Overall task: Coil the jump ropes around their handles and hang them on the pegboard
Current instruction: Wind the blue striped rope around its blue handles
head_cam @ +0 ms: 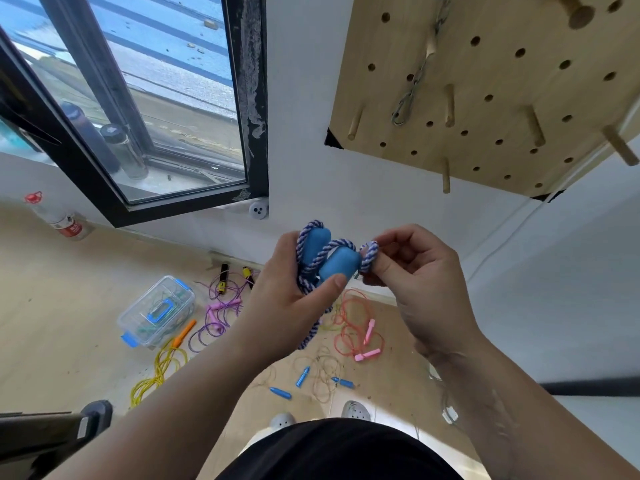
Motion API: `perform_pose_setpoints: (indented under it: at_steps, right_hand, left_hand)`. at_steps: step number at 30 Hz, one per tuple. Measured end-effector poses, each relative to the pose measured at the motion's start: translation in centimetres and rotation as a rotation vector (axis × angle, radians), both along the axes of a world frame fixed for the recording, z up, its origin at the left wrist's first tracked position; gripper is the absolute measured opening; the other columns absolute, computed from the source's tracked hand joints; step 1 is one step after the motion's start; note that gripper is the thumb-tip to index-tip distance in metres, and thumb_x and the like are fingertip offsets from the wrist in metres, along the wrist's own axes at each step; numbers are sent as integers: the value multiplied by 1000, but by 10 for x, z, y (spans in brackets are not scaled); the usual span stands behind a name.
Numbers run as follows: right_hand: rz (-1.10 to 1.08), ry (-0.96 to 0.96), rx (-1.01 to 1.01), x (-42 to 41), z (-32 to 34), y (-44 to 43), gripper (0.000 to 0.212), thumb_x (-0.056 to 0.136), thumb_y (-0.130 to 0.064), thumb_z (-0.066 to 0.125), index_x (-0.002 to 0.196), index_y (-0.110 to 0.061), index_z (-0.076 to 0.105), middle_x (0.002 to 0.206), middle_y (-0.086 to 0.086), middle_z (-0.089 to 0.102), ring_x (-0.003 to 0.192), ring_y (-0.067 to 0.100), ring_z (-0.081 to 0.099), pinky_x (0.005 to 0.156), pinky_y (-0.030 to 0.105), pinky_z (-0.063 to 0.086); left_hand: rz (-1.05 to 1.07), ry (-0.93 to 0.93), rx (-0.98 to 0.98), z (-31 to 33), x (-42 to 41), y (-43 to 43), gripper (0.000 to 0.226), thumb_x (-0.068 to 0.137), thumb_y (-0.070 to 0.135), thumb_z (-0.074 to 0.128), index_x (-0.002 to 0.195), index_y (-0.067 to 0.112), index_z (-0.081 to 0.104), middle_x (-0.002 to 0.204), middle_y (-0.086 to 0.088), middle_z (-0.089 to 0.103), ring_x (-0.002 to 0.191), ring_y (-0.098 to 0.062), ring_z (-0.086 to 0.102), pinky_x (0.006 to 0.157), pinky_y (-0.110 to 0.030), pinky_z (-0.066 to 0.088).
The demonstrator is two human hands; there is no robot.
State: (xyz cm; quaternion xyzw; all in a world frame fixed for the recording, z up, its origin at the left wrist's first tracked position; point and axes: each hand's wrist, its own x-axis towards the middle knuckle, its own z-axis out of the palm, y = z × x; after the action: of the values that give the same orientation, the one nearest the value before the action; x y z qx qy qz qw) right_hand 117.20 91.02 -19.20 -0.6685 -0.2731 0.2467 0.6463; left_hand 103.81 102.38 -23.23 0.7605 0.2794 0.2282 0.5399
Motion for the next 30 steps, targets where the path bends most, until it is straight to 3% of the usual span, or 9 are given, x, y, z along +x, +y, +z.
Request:
perform_pose_setpoints:
  at_steps: [2,5,7,11,15,20,22,25,30]
  right_hand:
    - [8,20,-9,-1,0,-1,7,85,-4,75,89,-8,71,80,6,75,75,16,71,70,27,59]
    - [54,25,-42,-4,0,1,12,78,-13,80,89,-11,75,87,6,77,86,18,74,77,28,60]
    - [97,-34,-109,-4,-1,2,13,82,-6,79,94,-14,78,91,2,78,91,18,75,81,32,61]
    - [104,-40,-175,-3,-2,1,25,82,-6,80,103,-19,75,96,-2,78,93,15,74,82,31,61]
    - [17,42,-158,-3,-5,2,30,71,-23,85,100,-21,75,94,1,78,93,16,74,84,29,58]
    - [-37,89,-112,0,-7,-4,15,86,-3,75,93,-16,76,91,4,78,91,19,74,84,30,58]
    - [-5,54,-104,-2,-8,-6,15,88,-2,72,93,-16,76,92,3,78,92,19,74,84,29,58]
    - [83,-4,-95,-4,-7,-7,19,91,3,66,90,-13,76,92,-6,74,92,13,72,81,24,56]
    - [86,56,-64,-3,-7,-6,22,91,8,65,91,-14,70,88,2,73,84,20,72,78,29,57]
  left_hand:
    - [-14,-1,97,-1,-3,0,49,80,57,61,120,37,42,100,19,60,89,0,61,71,-15,48]
    - [-80,79,220,-5,-5,-3,58,82,56,65,129,35,41,104,22,56,91,2,58,71,-17,47]
    - [-85,77,205,-9,-5,-9,58,83,52,69,131,34,41,106,25,54,93,3,58,74,-20,48]
    - [-40,31,161,-10,-4,-13,53,82,48,71,125,39,41,106,27,54,97,5,57,75,-10,44]
    - [-37,28,111,-11,-4,-9,52,81,52,71,122,44,41,107,26,56,91,-2,63,75,-24,53]
    - [1,35,30,-14,-2,-7,49,85,44,74,124,39,45,104,17,63,88,-3,66,77,-36,59]
    - [-2,36,38,-15,0,-5,49,86,41,75,125,36,45,104,16,62,89,-2,65,77,-31,58]
    - [-6,40,81,-13,1,-5,48,86,40,75,122,36,44,103,20,60,93,6,60,76,-12,48]
    - [-11,21,59,-10,0,1,50,85,39,75,124,35,43,105,16,62,91,3,63,72,-10,48]
